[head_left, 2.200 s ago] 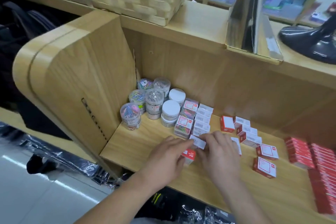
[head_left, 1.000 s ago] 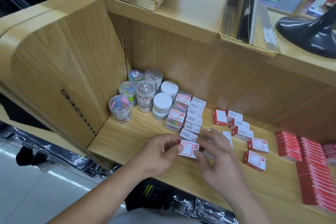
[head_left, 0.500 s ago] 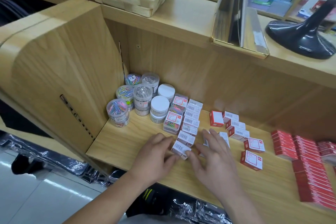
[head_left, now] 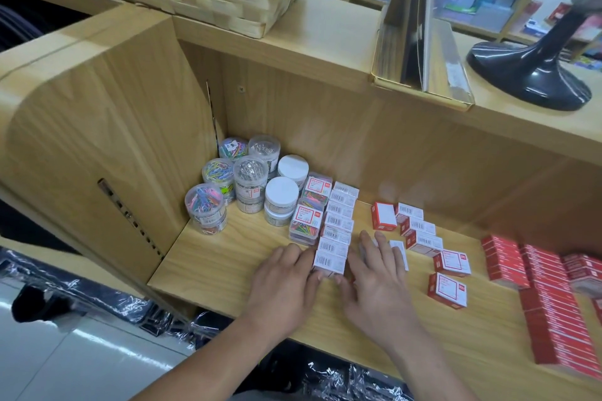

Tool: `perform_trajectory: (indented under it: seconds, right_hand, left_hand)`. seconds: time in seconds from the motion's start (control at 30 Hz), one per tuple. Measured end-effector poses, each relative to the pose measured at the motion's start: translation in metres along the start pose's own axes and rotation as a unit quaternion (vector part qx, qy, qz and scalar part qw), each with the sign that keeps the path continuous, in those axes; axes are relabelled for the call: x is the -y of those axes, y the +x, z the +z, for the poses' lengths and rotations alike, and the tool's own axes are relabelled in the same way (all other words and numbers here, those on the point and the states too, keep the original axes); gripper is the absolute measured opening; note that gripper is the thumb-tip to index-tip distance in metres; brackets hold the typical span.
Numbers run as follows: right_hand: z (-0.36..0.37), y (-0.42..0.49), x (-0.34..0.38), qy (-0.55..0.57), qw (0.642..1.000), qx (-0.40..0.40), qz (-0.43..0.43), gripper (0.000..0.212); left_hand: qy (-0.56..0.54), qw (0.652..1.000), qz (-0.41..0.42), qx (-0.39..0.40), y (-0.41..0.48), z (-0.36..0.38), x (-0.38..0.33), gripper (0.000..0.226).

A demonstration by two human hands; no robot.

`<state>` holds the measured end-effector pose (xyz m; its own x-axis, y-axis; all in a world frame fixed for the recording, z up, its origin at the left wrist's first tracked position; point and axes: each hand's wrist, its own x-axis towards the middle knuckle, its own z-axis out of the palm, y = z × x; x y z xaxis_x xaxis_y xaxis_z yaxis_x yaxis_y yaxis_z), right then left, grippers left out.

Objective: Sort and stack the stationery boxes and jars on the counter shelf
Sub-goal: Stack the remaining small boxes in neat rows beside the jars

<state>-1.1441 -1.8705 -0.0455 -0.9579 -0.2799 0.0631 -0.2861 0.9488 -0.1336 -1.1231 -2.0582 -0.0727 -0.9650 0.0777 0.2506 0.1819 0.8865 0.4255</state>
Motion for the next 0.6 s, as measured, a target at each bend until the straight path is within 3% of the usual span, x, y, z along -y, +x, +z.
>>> perform_trajectory:
  seconds: [0.27, 0.4, 0.5, 0.6]
  right_hand:
    - [-0.013, 0.0, -0.001, 0.034, 0.999, 0.029, 0.021, 0.063]
    - [-0.029, -0.007, -0.028, 0.17, 0.983, -0.064, 0.009, 0.063]
    - [-0.036, -0.027, -0.051, 0.229, 0.96, -0.145, 0.069, 0.044]
    - [-0.032, -0.042, -0.055, 0.264, 0.95, -0.119, 0.117, 0.039]
  left_hand:
    - [-0.013, 1.0, -0.002, 0.02, 0.002, -0.004, 0.0, 0.042]
    - [-0.137, 0.99, -0.018, 0.027, -0.004, -0.01, 0.013, 0.035]
    - [-0.213, 0.977, -0.02, -0.002, -0.009, -0.018, 0.013, 0.024]
    - [-0.232, 0.972, 0.015, -0.022, -0.005, -0.025, -0.007, 0.017]
